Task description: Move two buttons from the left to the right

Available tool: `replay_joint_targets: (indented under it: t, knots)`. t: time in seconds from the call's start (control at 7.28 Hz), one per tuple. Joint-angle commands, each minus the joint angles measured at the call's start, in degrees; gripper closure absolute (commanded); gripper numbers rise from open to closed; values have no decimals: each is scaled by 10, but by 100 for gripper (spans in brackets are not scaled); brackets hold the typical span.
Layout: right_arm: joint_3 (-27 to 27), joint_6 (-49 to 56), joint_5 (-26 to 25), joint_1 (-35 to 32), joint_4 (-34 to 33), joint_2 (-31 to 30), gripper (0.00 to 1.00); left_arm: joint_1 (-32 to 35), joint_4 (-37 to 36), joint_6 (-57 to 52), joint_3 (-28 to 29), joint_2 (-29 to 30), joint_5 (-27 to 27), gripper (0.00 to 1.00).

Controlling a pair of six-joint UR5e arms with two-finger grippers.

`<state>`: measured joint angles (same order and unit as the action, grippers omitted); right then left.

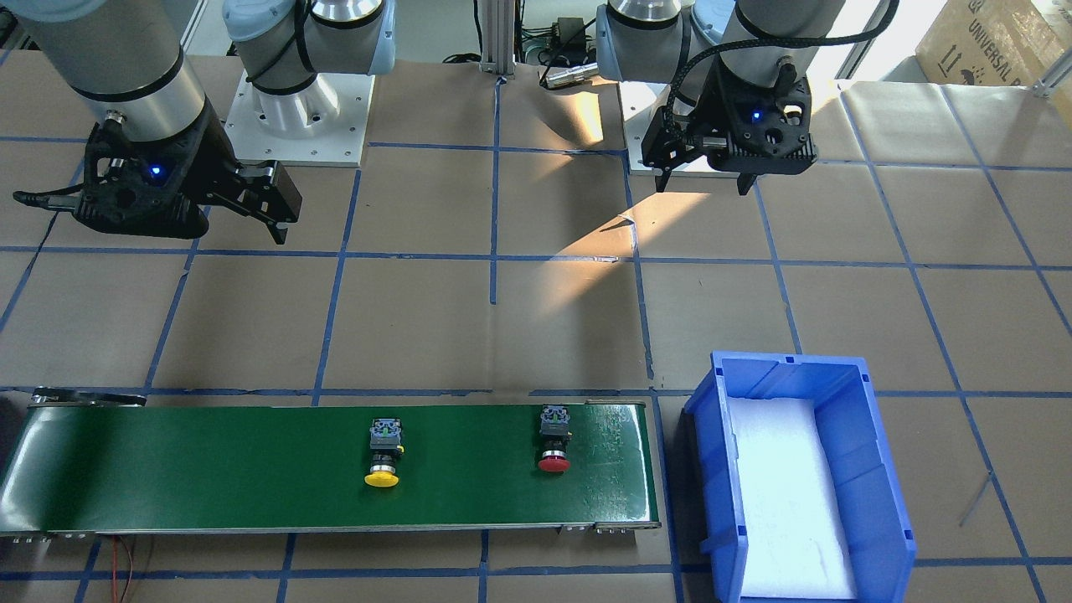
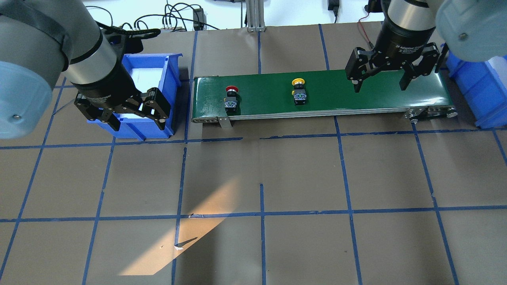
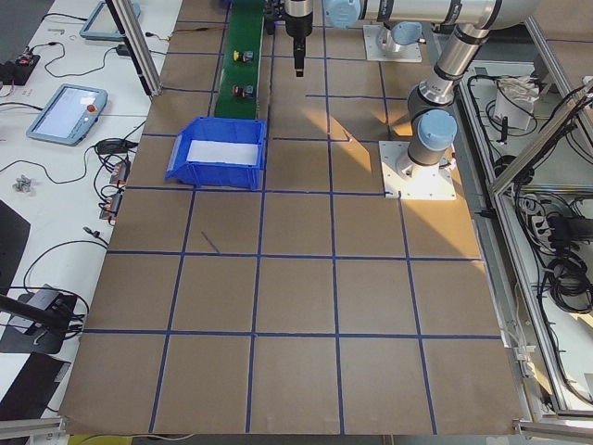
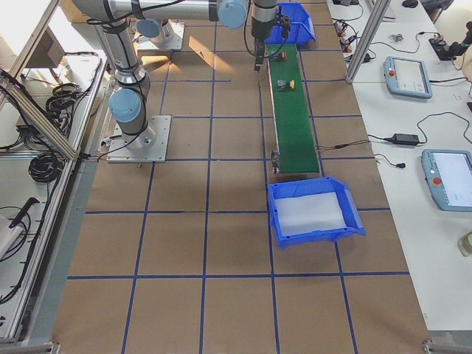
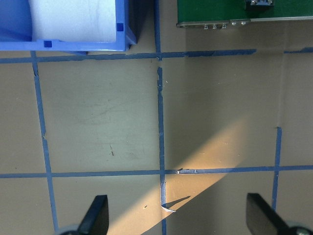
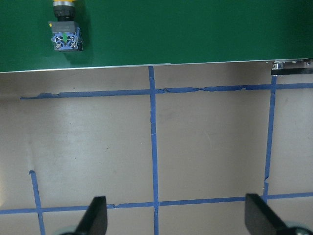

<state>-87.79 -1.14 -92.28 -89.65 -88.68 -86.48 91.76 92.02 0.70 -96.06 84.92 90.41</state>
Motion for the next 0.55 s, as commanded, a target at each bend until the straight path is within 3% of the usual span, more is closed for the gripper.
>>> replay_joint_targets:
  t: [0.0,0.41]
  knots:
    - [-1,0,-3,2,-3,-2,0,0,0,0,0,-1,0,0]
    - [5,1,-7,4,-11,-7,0,0,0,-1,0,-1,3,0]
